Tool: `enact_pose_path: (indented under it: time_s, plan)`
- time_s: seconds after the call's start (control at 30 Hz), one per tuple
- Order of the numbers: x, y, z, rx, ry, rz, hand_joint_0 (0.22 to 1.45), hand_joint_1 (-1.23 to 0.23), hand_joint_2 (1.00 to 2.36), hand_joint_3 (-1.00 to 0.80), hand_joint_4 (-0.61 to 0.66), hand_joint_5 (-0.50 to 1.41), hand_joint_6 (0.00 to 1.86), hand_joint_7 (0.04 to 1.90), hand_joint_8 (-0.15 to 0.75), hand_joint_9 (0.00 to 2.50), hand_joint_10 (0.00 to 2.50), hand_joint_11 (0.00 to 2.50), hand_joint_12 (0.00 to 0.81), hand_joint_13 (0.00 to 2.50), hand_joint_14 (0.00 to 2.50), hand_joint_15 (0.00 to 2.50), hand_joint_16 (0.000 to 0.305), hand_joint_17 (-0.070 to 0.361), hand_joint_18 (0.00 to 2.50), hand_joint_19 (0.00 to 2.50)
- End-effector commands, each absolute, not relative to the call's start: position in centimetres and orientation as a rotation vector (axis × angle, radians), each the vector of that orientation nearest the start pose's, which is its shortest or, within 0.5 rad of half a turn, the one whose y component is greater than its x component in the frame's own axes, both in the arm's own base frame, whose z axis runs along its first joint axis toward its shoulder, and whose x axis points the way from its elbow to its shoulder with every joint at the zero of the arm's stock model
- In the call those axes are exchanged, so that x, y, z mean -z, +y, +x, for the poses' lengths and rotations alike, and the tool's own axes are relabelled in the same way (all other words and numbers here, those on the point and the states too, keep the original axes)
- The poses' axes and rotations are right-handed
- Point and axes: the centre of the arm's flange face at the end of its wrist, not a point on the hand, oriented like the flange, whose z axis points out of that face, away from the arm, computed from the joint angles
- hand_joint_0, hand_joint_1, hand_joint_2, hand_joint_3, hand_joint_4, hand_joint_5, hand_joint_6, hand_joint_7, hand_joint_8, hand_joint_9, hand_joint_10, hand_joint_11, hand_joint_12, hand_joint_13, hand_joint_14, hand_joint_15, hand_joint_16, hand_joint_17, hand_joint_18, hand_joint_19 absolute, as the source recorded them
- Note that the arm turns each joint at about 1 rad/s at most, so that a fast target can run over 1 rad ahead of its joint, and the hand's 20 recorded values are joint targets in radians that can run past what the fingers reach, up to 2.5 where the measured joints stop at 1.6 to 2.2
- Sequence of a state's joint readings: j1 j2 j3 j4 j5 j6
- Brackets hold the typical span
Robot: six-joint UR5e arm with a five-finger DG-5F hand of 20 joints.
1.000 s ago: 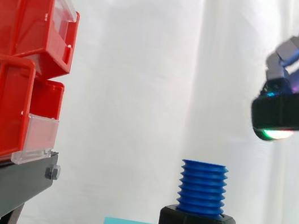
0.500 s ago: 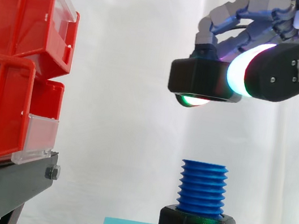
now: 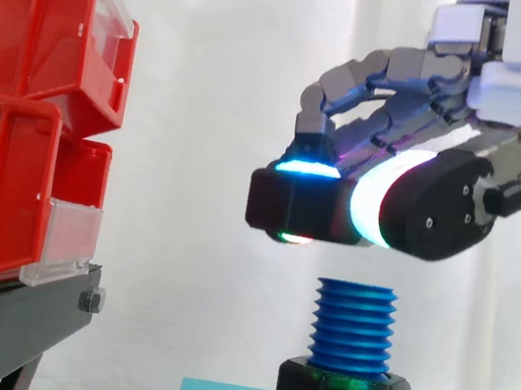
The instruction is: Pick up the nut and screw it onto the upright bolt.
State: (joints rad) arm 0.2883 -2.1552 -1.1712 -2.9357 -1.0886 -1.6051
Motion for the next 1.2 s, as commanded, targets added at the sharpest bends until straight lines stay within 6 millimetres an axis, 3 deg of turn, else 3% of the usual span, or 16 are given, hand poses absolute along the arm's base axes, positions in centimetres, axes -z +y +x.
enact_pose_path:
  time_s: [0.0,1.17]
  plan:
    - [-34.3,3.0,73.4,0.147,1.553,0.134,0.58,-0.51,1.0,-0.49,0.24,-0.15,0.62,1.11,0.276,0.69,0.0,0.15,0.317,0.6,0.0,0.02,0.037,0.083,0.48,0.1]
    - [-33.5,3.4,71.9,0.147,1.671,0.114,0.58,-0.52,1.0,-0.5,0.24,-0.14,0.62,1.13,0.277,0.7,0.01,0.16,0.314,0.62,0.0,0.03,0.037,0.083,0.5,0.11]
